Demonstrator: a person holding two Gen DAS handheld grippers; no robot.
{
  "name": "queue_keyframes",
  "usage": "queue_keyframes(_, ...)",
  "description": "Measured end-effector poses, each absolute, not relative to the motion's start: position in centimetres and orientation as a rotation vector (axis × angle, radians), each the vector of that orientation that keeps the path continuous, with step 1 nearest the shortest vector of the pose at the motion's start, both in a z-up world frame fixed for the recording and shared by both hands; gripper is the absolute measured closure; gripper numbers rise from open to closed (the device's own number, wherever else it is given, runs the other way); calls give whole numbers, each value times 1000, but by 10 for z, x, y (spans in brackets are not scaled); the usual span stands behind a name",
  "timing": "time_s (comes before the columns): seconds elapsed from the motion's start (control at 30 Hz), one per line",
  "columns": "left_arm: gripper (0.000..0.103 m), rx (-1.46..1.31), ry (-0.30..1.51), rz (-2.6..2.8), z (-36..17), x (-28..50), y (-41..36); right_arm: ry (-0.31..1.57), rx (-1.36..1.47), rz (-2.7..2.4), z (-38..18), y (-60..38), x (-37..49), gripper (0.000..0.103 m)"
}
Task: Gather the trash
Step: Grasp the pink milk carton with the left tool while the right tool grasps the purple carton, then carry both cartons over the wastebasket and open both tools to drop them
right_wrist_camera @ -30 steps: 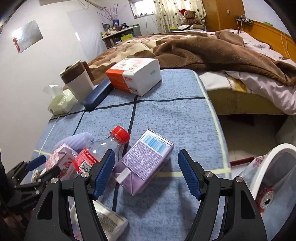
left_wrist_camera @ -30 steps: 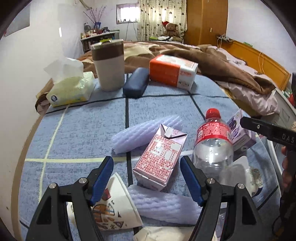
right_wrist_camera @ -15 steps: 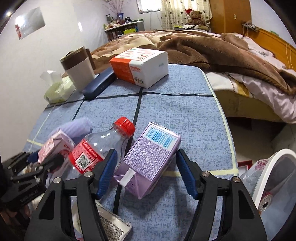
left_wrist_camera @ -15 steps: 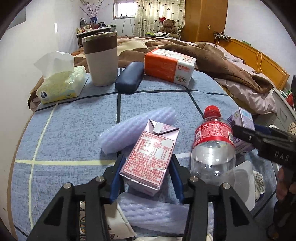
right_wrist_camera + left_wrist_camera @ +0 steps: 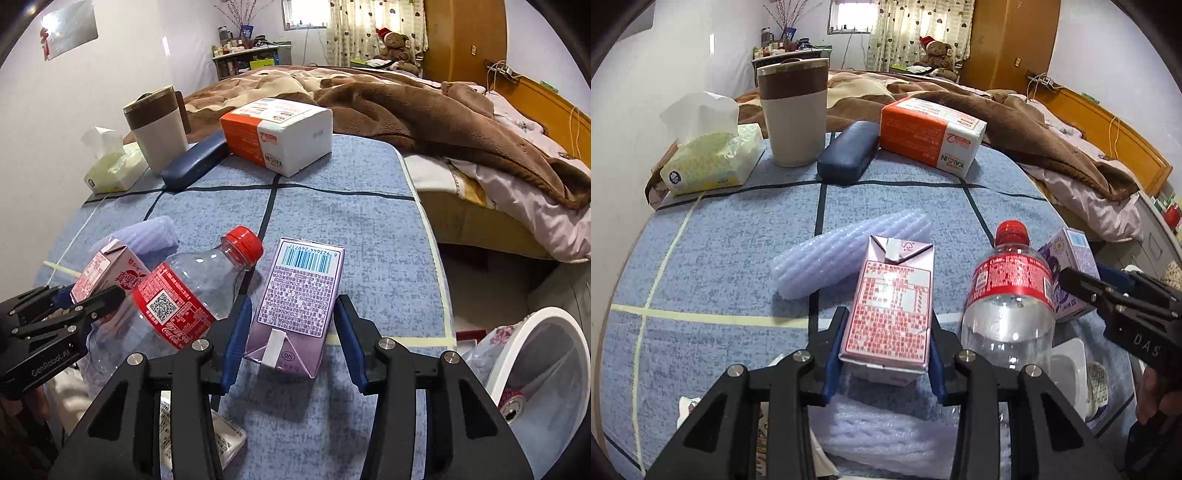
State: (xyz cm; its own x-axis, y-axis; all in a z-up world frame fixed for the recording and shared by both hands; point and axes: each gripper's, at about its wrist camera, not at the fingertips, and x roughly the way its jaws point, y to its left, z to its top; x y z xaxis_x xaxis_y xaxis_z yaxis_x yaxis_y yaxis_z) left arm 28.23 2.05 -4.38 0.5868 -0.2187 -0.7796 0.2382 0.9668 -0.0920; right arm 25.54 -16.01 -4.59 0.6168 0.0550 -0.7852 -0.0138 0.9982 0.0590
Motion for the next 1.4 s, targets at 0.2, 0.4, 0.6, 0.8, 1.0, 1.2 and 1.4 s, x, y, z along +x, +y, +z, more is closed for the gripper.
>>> queue_keyframes(0.2, 62, 32, 904, -250, -44, 285, 16, 925, 92, 18, -54, -165, 258, 55)
queue_keyframes(0.4, 64, 23, 883, -239, -41, 282, 16, 893, 86, 2, -52, -167, 251, 63)
queue_keyframes(0.6, 64, 7, 838, -230, -28, 268, 17, 850, 107, 22, -45, -170, 239, 63)
queue_keyframes(0.8, 64, -3, 801, -235, -12, 252, 17, 803, 113, 45, -28, -173, 222, 63)
queue_keyframes(1.0, 64, 7, 746, -258, 8, 228, 7, 764, 116, 48, -14, -178, 203, 63)
queue_keyframes(1.2, 64, 12, 709, -289, 24, 205, -7, 725, 123, 36, -1, -189, 180, 63)
queue_keyframes(1.4, 64, 33, 678, -340, 36, 186, -32, 683, 125, -2, 12, -207, 154, 63)
